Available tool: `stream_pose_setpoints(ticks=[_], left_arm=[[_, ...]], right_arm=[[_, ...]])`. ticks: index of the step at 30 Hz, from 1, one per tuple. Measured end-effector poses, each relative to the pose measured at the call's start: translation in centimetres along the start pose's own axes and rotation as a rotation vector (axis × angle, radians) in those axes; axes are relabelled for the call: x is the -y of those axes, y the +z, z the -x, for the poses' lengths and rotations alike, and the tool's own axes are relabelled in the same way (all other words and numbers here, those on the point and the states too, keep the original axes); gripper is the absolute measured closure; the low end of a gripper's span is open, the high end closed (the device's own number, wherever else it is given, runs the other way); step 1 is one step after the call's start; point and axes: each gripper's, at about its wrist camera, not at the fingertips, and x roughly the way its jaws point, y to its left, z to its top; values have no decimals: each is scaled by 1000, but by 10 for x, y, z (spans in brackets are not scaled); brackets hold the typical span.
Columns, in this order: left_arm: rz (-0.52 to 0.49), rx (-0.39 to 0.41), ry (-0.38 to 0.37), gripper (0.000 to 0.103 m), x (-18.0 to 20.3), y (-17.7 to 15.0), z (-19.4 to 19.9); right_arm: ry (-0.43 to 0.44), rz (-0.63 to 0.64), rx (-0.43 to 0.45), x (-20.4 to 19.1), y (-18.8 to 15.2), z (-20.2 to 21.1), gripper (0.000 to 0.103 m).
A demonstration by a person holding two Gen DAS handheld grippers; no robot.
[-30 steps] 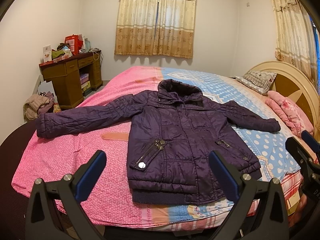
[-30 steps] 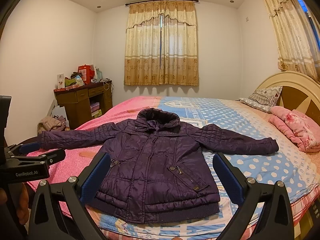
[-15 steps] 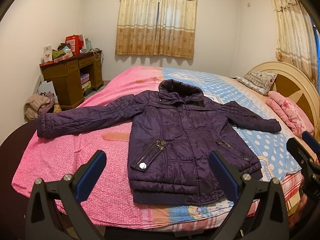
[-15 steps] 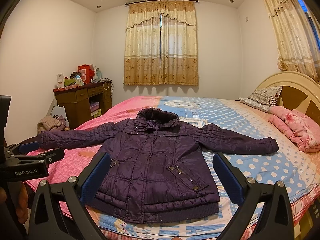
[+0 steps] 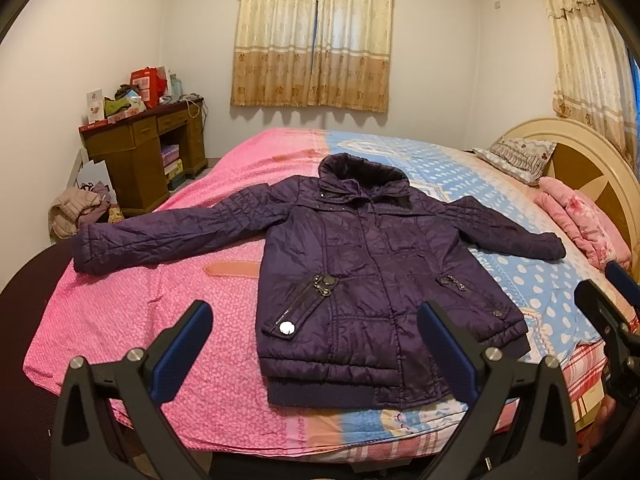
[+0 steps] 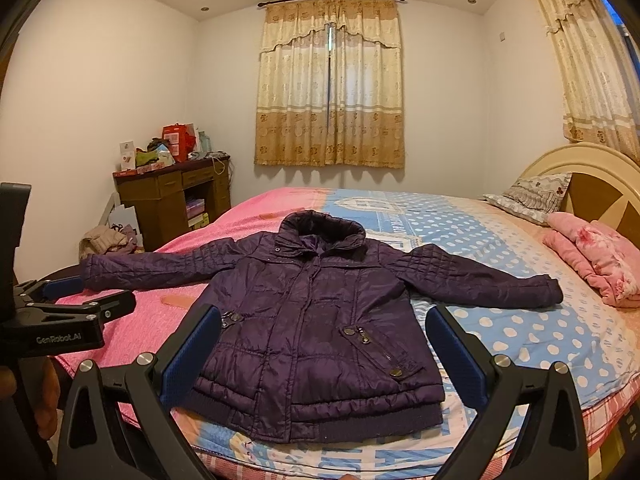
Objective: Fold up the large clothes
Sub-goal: 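Grasp the cuff of the sleeve nearest the right tool with the right tool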
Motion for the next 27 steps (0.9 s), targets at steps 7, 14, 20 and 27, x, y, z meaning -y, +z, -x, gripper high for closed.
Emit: stream_pose_setpoints(ticks=[7,14,20,27], left_arm=[[-37,-15,-16,0,6,-5,-11],[-50,-48,2,0,10,4,-48],[-74,-57,6,0,27,17,-91],[-76,-93,10,0,38,27,-151]], right_arm=[[39,-8,-9,14,-13,-16,1],[-21,-79,-103,71,-34,-60,1],[-85,-198,-116,154,-45,-101,1],[-239,-329,-205,259,-54,-155,1]])
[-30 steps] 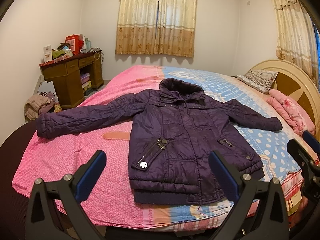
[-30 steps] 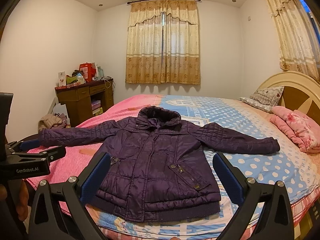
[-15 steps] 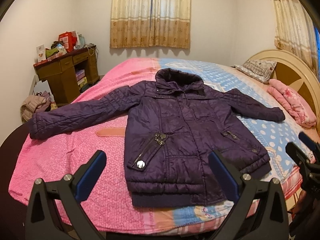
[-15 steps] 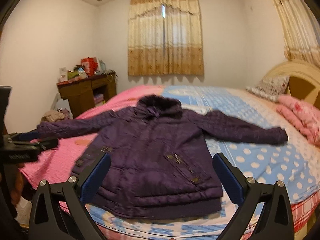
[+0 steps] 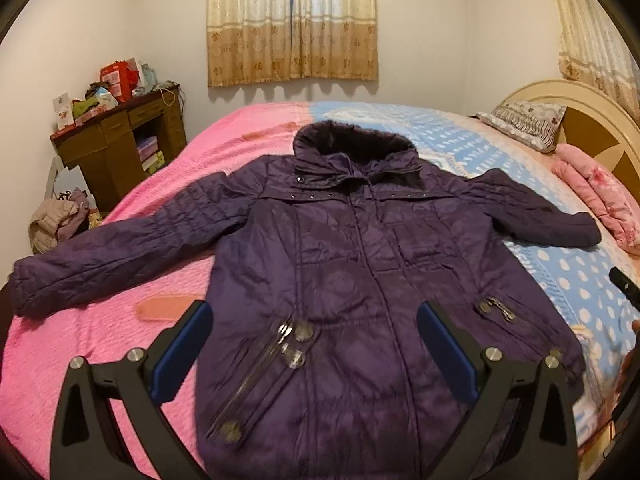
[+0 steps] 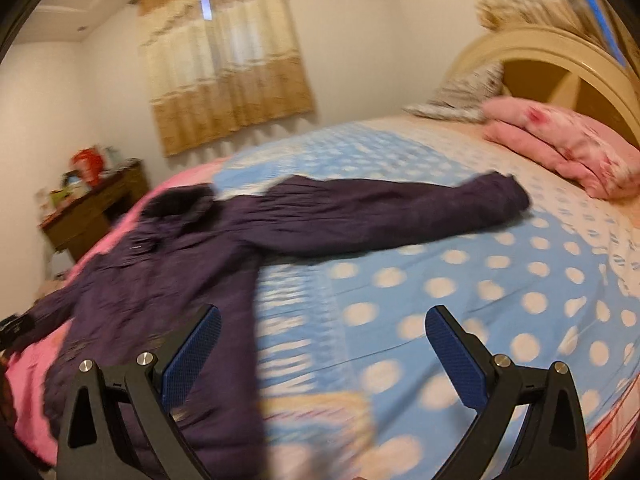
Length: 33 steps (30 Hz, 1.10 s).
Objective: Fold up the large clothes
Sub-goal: 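Grasp the cuff of the sleeve nearest the right tool with the right tool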
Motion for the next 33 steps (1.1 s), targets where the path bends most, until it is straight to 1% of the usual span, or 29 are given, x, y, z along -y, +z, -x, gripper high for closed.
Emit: stream_pose_setpoints(ticks=[2,6,10,15,17,20,23,25,27,28,29,30,32,33], left_arm=[[-4,-1,10,0,4,2,-13],[-15,-27,21,0,13,6,-38],[-9,-49,34,0,18,12,-61],[10,-66,52,0,19,21,-80],[20,-77,63,0,19,24,-87],[37,-92,71,0,18,28,-99],[36,-121,77,0,19,29,-110],[31,-143,80,0,20,27,-116],[33,-159,77,0,20,26,-121],[34,-170,77,0,20,25,-123],[37,-175,78,0,20,26,-125],[40,-179,77,0,20,25,-126],[38,-191,75,0,21,23,-129],[38,-194,76,0,21,24,-130]], right_arm=[[-45,-9,-27,21,7,-20,1],[-75,-101,-102,71,24,-58,1],[-67,-222,-99,116,43,-79,1],[-97,-327,-91,164,70,-102,1],[-110,-389,-91,188,81,-115,1],[-109,-466,-90,212,92,-131,1],[-109,-502,-95,226,101,-147,1],[-90,-540,-111,236,104,-160,1],[-67,-592,-106,245,105,-169,3],[-59,-604,-104,247,106,-172,7],[-55,-614,-105,250,106,-176,17],[-47,-634,-110,254,106,-182,24],[0,-658,-109,256,105,-188,45],[20,-660,-101,256,106,-189,50]])
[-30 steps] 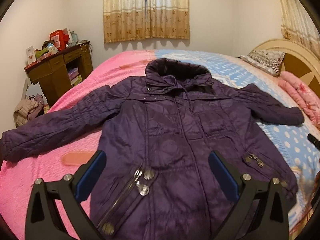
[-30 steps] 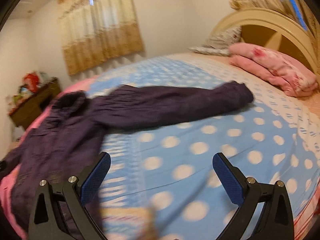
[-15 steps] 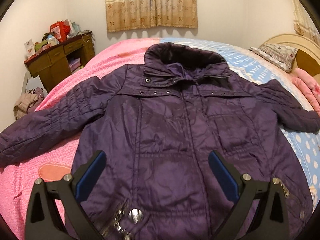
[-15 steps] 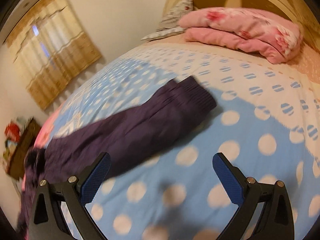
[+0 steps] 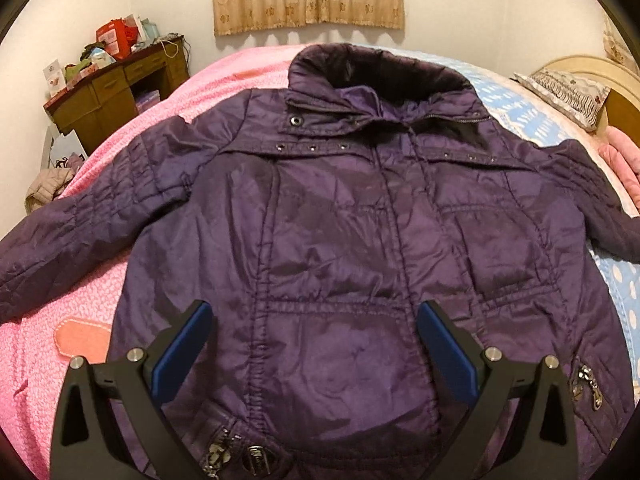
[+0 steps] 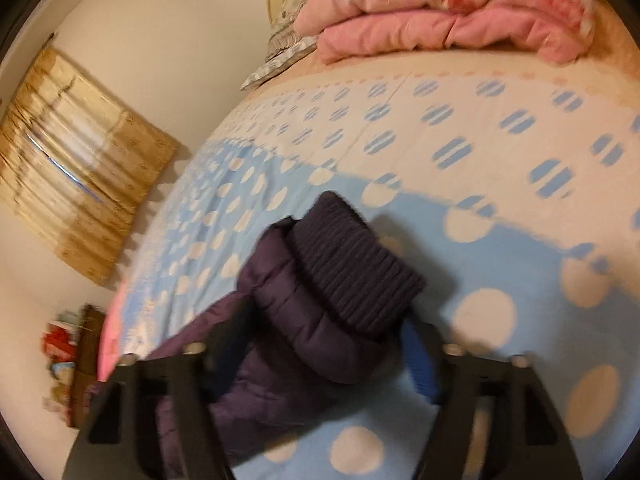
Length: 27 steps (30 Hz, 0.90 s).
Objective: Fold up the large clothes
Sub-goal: 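Grasp the cuff of the sleeve nearest the right tool with the right tool, then lift the held sleeve and fold it across the jacket body toward the left tool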
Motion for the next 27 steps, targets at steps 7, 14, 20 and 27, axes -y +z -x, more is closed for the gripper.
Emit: stream_pose_setpoints(ticks=[7,14,20,27], left_arm=[[41,-27,-61,0,-8,-1,1],[104,20,-103,0,-23,-2,25],[139,64,-150,0,-37,-1,45],[175,85,-179,0,-53,-7,56]], right_arm=[[27,104,102,-28,-2,41,76],[61,244,226,-93,10,106,77],[106,383,290,-169,5,146,77],[171,604,328,-277,-24,178,78]])
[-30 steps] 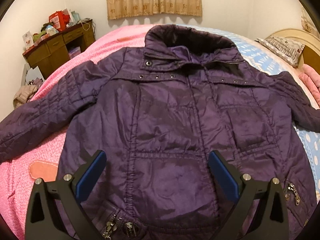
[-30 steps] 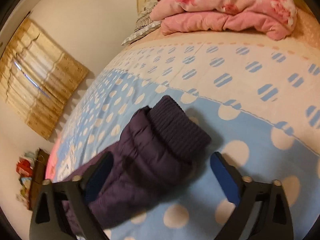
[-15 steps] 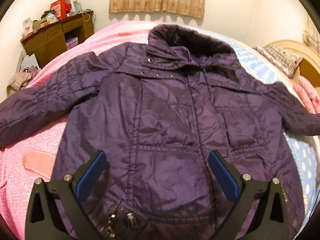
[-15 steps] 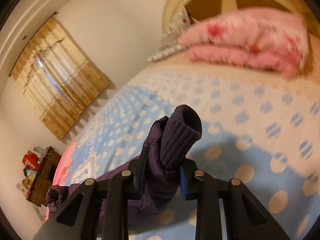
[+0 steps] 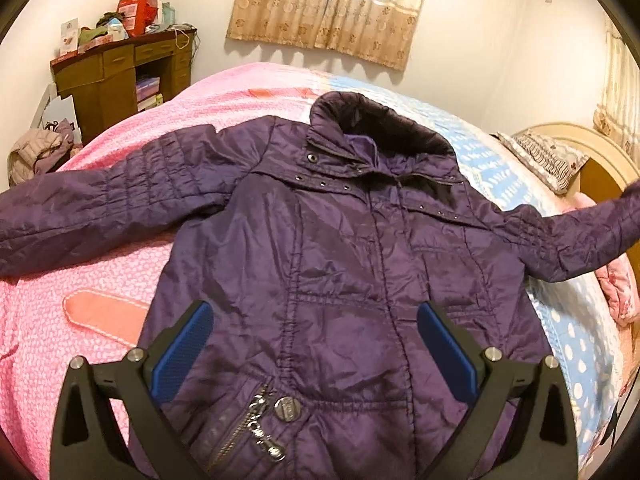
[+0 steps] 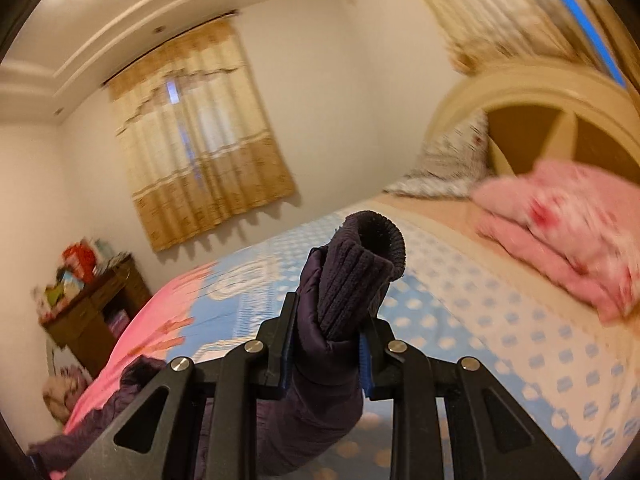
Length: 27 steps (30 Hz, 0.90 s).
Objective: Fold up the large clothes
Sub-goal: 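Lift the held sleeve and fold it across the jacket body toward the left tool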
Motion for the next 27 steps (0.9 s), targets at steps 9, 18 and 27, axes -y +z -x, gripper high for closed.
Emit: stream_pose_setpoints(ticks=[9,18,27], left_arm=[[35,37,-24,0,-18,-3,17],[68,41,-38,0,-41,-8,19],[121,33,-47,0,-66,-9,21]], right_arm=[[159,300,2,-164,6,5,78],[323,514,-82,-297,-60,-12,79],[473,689,-248,-389,-190,-50,85]])
